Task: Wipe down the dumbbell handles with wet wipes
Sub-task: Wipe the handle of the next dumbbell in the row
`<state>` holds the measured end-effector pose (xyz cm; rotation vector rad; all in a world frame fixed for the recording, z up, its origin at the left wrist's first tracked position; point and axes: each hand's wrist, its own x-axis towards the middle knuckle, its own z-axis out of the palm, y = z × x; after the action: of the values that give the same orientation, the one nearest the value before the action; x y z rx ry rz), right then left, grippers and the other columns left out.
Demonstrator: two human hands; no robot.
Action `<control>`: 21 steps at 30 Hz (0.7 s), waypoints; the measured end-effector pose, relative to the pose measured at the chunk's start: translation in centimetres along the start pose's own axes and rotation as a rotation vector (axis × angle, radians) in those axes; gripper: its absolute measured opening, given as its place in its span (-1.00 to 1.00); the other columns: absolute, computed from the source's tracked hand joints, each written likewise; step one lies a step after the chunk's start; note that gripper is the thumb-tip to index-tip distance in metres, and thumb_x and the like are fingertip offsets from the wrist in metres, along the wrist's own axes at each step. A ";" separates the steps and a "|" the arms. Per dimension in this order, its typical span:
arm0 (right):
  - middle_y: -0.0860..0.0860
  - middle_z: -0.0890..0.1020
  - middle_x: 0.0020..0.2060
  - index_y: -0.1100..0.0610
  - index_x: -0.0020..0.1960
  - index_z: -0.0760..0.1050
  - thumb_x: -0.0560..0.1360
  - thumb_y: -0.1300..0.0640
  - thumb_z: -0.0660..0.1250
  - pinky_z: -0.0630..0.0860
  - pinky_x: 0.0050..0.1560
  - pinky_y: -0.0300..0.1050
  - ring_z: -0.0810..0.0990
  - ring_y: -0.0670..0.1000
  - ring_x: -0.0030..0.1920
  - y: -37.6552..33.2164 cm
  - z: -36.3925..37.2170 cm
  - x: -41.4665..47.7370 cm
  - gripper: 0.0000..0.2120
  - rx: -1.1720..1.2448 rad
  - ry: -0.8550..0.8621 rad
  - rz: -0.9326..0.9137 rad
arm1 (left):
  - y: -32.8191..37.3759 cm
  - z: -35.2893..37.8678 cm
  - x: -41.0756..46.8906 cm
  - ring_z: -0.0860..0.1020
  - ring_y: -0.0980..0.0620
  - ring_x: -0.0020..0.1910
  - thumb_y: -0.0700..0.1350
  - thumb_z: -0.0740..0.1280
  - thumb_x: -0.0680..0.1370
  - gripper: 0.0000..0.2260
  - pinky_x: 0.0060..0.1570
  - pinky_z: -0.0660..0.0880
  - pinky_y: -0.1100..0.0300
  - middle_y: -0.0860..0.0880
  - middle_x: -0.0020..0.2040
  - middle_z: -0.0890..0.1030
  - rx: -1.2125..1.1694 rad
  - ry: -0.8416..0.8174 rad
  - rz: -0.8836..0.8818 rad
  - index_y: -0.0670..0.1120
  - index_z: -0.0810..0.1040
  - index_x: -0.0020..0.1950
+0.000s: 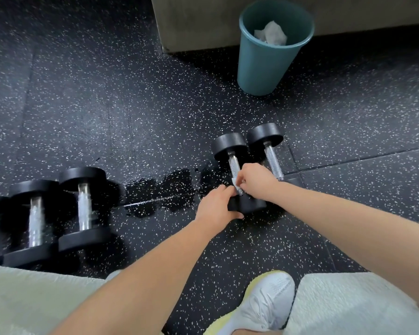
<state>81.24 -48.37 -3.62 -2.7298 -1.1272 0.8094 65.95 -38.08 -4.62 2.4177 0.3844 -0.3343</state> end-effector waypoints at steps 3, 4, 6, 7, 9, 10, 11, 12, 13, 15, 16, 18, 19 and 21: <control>-0.08 0.72 -0.12 0.01 -0.10 0.74 0.45 0.23 0.41 0.58 -0.07 -0.14 0.67 -0.02 -0.06 -0.1 -1.3 0.3 -0.83 0.034 -0.075 -0.012 | 0.1 0.2 0.0 0.49 0.00 0.13 0.17 0.57 0.41 -0.46 -0.03 0.42 0.07 0.09 0.08 0.47 -0.020 0.014 0.010 0.07 0.49 0.32; -0.09 0.70 -0.14 0.00 -0.11 0.73 0.45 0.22 0.42 0.60 -0.04 -0.12 0.67 -0.02 -0.07 -0.3 -1.9 0.9 -0.84 0.070 -0.027 0.001 | 0.2 0.2 0.0 0.50 0.00 0.14 0.17 0.57 0.41 -0.45 0.00 0.45 0.05 0.09 0.10 0.48 -0.017 0.020 0.012 0.07 0.49 0.32; -0.09 0.62 -0.12 0.00 -0.10 0.72 0.47 0.21 0.41 0.58 -0.04 -0.10 0.63 -0.01 -0.10 -0.9 -2.7 2.3 -0.84 0.176 0.144 0.058 | 0.1 0.2 0.0 0.51 0.00 0.17 0.17 0.57 0.42 -0.44 0.05 0.49 0.03 0.08 0.15 0.51 -0.008 0.024 0.011 0.06 0.49 0.34; -0.08 0.60 -0.10 0.01 -0.09 0.71 0.49 0.22 0.39 0.56 -0.04 -0.09 0.61 0.01 -0.10 -1.0 -2.8 2.9 -0.84 0.208 0.224 0.088 | 0.1 0.2 0.0 0.51 0.00 0.17 0.17 0.57 0.42 -0.44 0.06 0.49 0.03 0.08 0.16 0.51 -0.006 0.023 0.010 0.06 0.49 0.34; -0.03 0.63 -0.01 0.03 -0.04 0.72 0.52 0.22 0.37 0.57 -0.02 -0.06 0.63 0.06 -0.06 -1.4 -2.2 3.9 -0.83 0.178 0.284 0.116 | 0.2 -0.1 -0.2 0.51 0.00 0.18 0.16 0.57 0.43 -0.44 0.06 0.49 0.03 0.07 0.16 0.51 0.001 0.018 0.002 0.06 0.49 0.35; 0.00 0.64 0.03 0.03 -0.02 0.72 0.53 0.23 0.35 0.58 -0.02 -0.05 0.64 0.09 -0.04 -1.3 -1.7 4.0 -0.81 0.135 0.270 0.128 | 0.4 -0.2 -0.2 0.51 0.00 0.17 0.15 0.57 0.43 -0.44 0.05 0.49 0.04 0.07 0.16 0.50 0.002 0.016 0.006 0.05 0.49 0.35; 0.03 0.62 0.07 0.03 0.00 0.71 0.54 0.25 0.34 0.58 -0.03 -0.05 0.64 0.11 -0.03 -1.2 -1.1 4.0 -0.79 0.077 0.241 0.134 | 0.4 -0.2 -0.1 0.51 -0.01 0.17 0.15 0.57 0.43 -0.45 0.04 0.48 0.04 0.06 0.15 0.50 0.004 0.016 0.007 0.05 0.49 0.34; 0.04 0.60 0.08 0.03 0.00 0.70 0.55 0.26 0.33 0.57 -0.04 -0.05 0.64 0.12 -0.04 -1.2 -0.7 3.8 -0.79 0.028 0.219 0.130 | 0.4 -0.2 -0.1 0.51 -0.01 0.16 0.14 0.57 0.43 -0.45 0.02 0.47 0.05 0.06 0.14 0.50 0.005 0.010 0.005 0.05 0.49 0.34; 0.04 0.58 0.07 0.01 -0.01 0.69 0.55 0.26 0.33 0.55 -0.06 -0.07 0.63 0.13 -0.04 -1.2 -0.4 3.3 -0.78 0.009 0.202 0.119 | 0.4 -0.2 -0.2 0.50 -0.01 0.15 0.14 0.57 0.42 -0.46 0.01 0.46 0.05 0.07 0.13 0.49 -0.001 0.005 0.000 0.05 0.49 0.33; 0.02 0.59 0.02 -0.03 -0.07 0.68 0.54 0.24 0.32 0.52 -0.08 -0.10 0.64 0.12 -0.06 -0.9 -0.3 2.2 -0.78 0.015 0.149 0.102 | 0.4 -0.2 -0.2 0.49 0.01 0.14 0.15 0.58 0.42 -0.46 -0.02 0.45 0.06 0.09 0.10 0.48 -0.019 0.007 0.002 0.07 0.49 0.32; 0.00 0.63 -0.03 -0.05 -0.11 0.68 0.53 0.23 0.32 0.53 -0.08 -0.11 0.66 0.11 -0.06 -0.7 -0.4 1.7 -0.77 0.018 0.099 0.086 | 0.2 -0.1 -0.2 0.49 0.01 0.13 0.15 0.58 0.41 -0.46 -0.02 0.45 0.06 0.10 0.09 0.48 -0.027 0.008 0.003 0.08 0.49 0.31; -0.08 0.66 -0.18 -0.05 -0.16 0.69 0.49 0.21 0.38 0.59 -0.05 -0.13 0.68 0.03 -0.09 -0.2 -0.6 0.8 -0.80 0.041 -0.033 0.055 | -0.1 0.1 -0.2 0.49 0.02 0.12 0.17 0.57 0.41 -0.47 -0.01 0.47 0.05 0.10 0.08 0.47 -0.032 0.014 0.006 0.09 0.50 0.30; -0.12 0.65 -0.23 -0.04 -0.17 0.70 0.47 0.22 0.42 0.61 -0.04 -0.12 0.67 -0.02 -0.10 0.1 -0.9 0.5 -0.82 0.052 -0.101 0.049 | -0.1 0.0 -0.2 0.49 0.01 0.12 0.17 0.57 0.40 -0.47 -0.01 0.48 0.04 0.10 0.07 0.46 -0.031 0.015 0.008 0.09 0.50 0.29; -0.16 0.65 -0.27 -0.03 -0.16 0.72 0.44 0.22 0.49 0.60 -0.05 -0.15 0.66 -0.07 -0.12 0.4 -1.5 0.4 -0.85 0.101 -0.139 0.042 | 0.1 0.1 -0.2 0.47 0.02 0.12 0.19 0.56 0.40 -0.47 -0.02 0.47 0.06 0.10 0.07 0.44 -0.018 0.018 0.008 0.09 0.49 0.28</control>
<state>82.49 -48.25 -2.62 -2.6585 -1.0249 1.0460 65.80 -38.24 -4.55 2.4056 0.3836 -0.3050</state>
